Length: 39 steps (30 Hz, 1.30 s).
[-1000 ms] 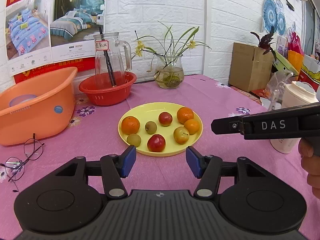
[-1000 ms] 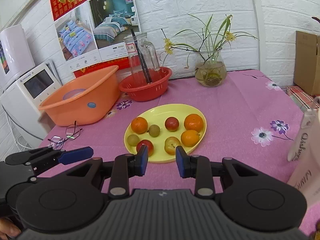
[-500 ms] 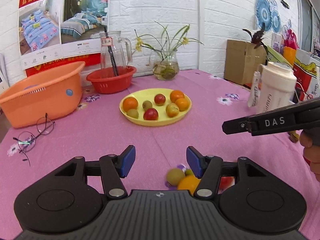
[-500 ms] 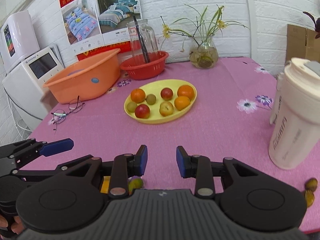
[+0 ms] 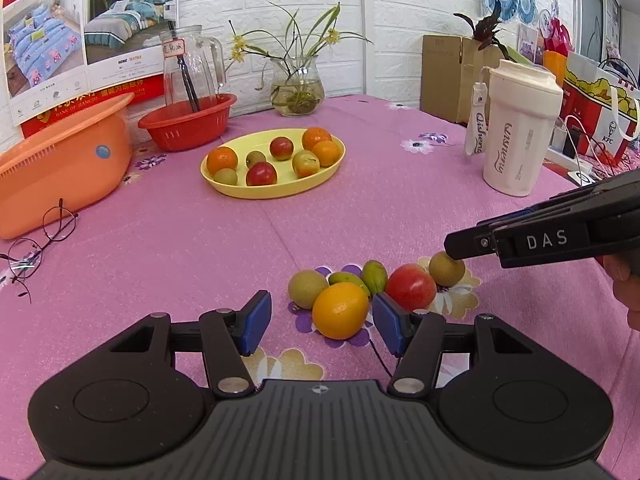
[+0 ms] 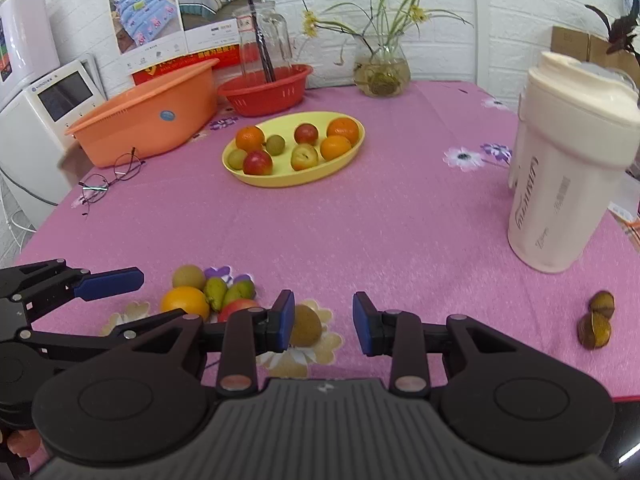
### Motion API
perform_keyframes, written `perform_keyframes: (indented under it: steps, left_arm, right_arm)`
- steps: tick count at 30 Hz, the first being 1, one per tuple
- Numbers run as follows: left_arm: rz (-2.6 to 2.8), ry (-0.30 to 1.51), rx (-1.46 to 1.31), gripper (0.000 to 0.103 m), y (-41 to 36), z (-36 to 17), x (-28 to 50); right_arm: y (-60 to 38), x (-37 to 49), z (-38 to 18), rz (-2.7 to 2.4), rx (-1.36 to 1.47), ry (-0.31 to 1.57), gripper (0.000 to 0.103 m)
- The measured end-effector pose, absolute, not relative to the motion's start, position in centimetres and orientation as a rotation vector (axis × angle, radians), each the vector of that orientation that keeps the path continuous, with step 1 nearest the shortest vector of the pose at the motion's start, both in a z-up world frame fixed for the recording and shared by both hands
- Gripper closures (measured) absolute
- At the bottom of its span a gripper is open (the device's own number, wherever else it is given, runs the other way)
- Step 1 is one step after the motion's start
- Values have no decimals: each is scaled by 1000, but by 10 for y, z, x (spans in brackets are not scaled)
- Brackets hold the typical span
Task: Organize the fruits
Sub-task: 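Move both open tools back to the fruit cluster, then grasp a mandarin with the left gripper while the right grasps a brown kiwi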
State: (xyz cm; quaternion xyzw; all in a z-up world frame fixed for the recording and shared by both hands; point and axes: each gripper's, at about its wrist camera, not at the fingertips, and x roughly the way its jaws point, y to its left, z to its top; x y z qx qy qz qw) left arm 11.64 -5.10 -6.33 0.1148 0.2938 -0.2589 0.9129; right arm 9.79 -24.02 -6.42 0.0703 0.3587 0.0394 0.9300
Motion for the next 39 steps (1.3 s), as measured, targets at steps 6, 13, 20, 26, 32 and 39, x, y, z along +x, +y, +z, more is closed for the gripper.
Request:
perform_keyframes:
  steps: [6, 13, 20, 26, 32, 39]
  left_arm:
    - [-540, 629, 239, 50, -57, -71, 119]
    - [-535, 655, 219, 62, -59, -74, 126]
    - [-539, 671, 195, 64, -59, -76, 129]
    - [-542, 673, 196, 64, -62, -78, 131]
    - [-544, 667, 184, 72, -61, -79, 132]
    - [-550, 666, 184, 72, -60, -75, 129]
  right_arm:
    - [-238, 90, -67, 91, 145, 721, 26]
    - [-231, 86, -71, 118, 115, 725, 27]
    - [-229, 91, -79, 118, 129, 748, 27]
    - [-225, 93, -81, 118, 113, 740, 27]
    - [-221, 93, -81, 137, 86, 739, 27]
    - [-221, 91, -79, 139, 100, 738, 27]
